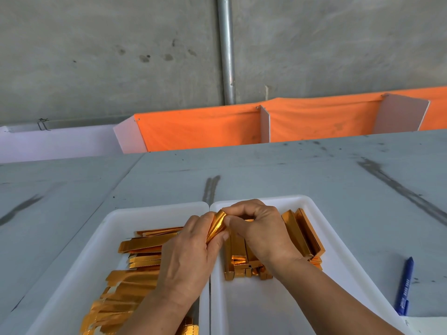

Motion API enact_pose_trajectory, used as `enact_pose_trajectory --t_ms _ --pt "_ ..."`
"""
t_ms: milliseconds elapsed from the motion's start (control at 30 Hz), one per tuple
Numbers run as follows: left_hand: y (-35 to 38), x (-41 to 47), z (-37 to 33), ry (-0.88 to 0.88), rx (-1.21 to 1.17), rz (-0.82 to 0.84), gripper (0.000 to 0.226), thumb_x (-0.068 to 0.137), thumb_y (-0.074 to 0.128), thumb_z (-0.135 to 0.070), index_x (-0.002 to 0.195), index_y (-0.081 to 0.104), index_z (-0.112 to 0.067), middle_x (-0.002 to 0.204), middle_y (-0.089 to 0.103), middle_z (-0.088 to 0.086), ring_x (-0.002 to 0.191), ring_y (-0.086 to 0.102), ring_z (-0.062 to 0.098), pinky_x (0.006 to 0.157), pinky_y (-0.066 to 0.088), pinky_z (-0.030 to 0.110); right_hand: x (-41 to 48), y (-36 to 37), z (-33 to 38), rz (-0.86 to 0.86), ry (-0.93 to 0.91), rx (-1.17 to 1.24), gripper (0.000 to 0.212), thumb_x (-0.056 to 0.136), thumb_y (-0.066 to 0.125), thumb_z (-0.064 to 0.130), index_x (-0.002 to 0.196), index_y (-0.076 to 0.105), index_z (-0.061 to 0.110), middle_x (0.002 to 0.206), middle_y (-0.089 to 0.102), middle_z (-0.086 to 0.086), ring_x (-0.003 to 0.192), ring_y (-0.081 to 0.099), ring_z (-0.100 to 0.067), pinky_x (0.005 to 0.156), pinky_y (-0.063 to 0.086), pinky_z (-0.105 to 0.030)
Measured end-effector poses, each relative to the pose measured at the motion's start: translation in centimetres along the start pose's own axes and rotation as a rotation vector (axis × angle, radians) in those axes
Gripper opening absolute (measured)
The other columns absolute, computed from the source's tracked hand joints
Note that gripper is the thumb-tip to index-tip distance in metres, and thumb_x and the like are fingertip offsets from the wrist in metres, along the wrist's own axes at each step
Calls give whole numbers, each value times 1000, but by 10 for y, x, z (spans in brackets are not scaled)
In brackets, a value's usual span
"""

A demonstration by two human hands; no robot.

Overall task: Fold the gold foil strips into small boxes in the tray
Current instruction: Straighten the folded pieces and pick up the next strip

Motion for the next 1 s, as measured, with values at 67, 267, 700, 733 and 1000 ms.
enact_pose_trajectory --t_ms 67,267,700,733,1000 --pt "-1 1 -1 6 -6 -3 56 86 35 -60 128 52 -27 95 52 -13 77 52 4 60 35 8 0 1 -1 4 29 32 21 89 72 11 79 77 29 94 70 8 86 64 4 67 49 -8" --pt "3 1 -3 30 -86 17 64 83 23 -69 129 46 -31 98 49 -17 83 54 5 64 38 8 5 -9 -6 -5 184 241 13 95 63 23 92 76 24 87 73 -2 76 64 -4 64 52 -16" --pt "-5 -1 -7 65 -126 22 65 85 22 -67 127 50 -27 94 54 -16 77 54 5 61 34 5 5 -4 -3 195 238 266 12 95 60 5 95 71 10 72 69 -8 55 63 -9 51 52 -19" --pt "-6 -1 -8 72 -127 19 63 85 23 -67 126 50 -26 90 52 -17 74 53 3 59 33 5 4 -2 -2 216 242 279 12 96 60 5 95 70 10 73 69 -9 55 63 -9 51 52 -19" --pt "-3 -2 -10 106 -138 57 61 84 21 -67 120 50 -28 85 46 -19 69 49 -2 56 31 6 5 -1 -3 239 251 275 8 91 64 0 90 65 8 65 64 -9 49 59 -12 48 50 -20"
Point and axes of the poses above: each hand's wrist, its own x-axis towards the middle knuckle, its own y-axis out of the palm, z = x × y, the point moved 7 cm from there along x, towards the middle knuckle
